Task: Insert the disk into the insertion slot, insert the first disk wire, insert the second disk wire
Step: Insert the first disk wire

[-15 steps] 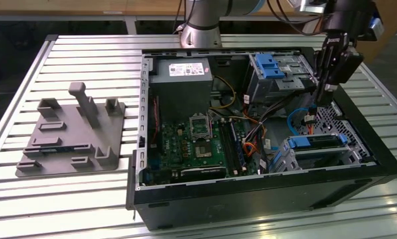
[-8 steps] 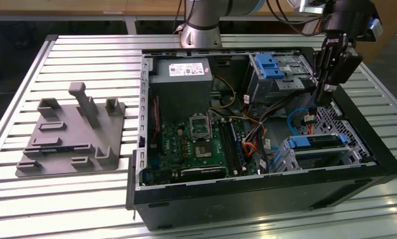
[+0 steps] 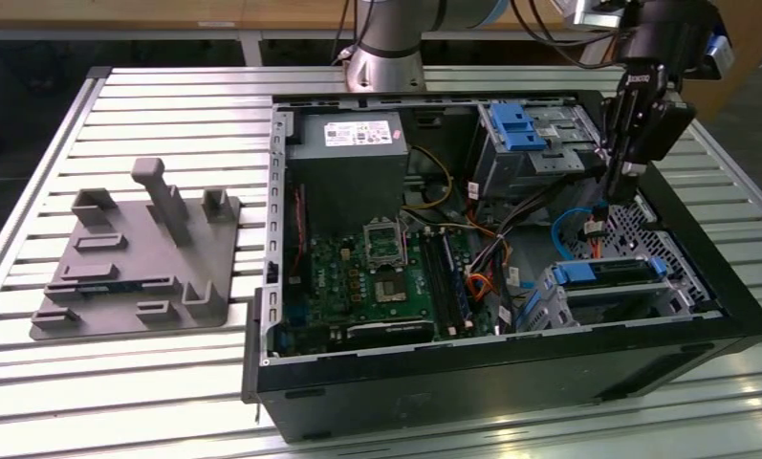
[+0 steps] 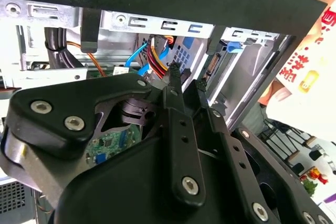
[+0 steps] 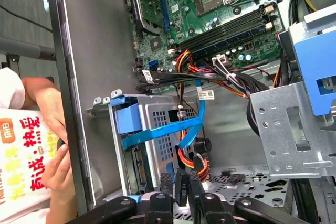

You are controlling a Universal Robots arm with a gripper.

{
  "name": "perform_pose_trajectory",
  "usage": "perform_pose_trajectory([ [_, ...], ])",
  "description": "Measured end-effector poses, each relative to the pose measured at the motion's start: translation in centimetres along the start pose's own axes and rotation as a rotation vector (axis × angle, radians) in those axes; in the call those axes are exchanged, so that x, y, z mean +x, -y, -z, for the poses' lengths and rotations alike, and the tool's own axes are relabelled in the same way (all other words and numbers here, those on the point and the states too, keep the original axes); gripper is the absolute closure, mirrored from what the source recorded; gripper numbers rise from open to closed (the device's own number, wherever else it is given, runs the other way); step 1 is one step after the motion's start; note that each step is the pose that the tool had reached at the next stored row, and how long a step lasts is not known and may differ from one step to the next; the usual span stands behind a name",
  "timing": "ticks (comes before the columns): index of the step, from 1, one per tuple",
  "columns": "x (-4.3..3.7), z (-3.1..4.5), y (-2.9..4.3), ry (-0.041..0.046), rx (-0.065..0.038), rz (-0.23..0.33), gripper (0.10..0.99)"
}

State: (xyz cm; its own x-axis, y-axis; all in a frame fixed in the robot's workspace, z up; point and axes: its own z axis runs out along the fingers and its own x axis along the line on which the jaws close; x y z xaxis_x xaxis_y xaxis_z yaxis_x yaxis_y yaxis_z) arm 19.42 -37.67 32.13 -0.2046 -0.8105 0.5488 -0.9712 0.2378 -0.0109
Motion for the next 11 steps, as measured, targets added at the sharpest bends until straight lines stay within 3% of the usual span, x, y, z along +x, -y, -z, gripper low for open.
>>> perform_pose_trajectory([
  [11, -0.01, 0.00, -0.04, -0.0085, 0.007, 0.007, 0.824],
])
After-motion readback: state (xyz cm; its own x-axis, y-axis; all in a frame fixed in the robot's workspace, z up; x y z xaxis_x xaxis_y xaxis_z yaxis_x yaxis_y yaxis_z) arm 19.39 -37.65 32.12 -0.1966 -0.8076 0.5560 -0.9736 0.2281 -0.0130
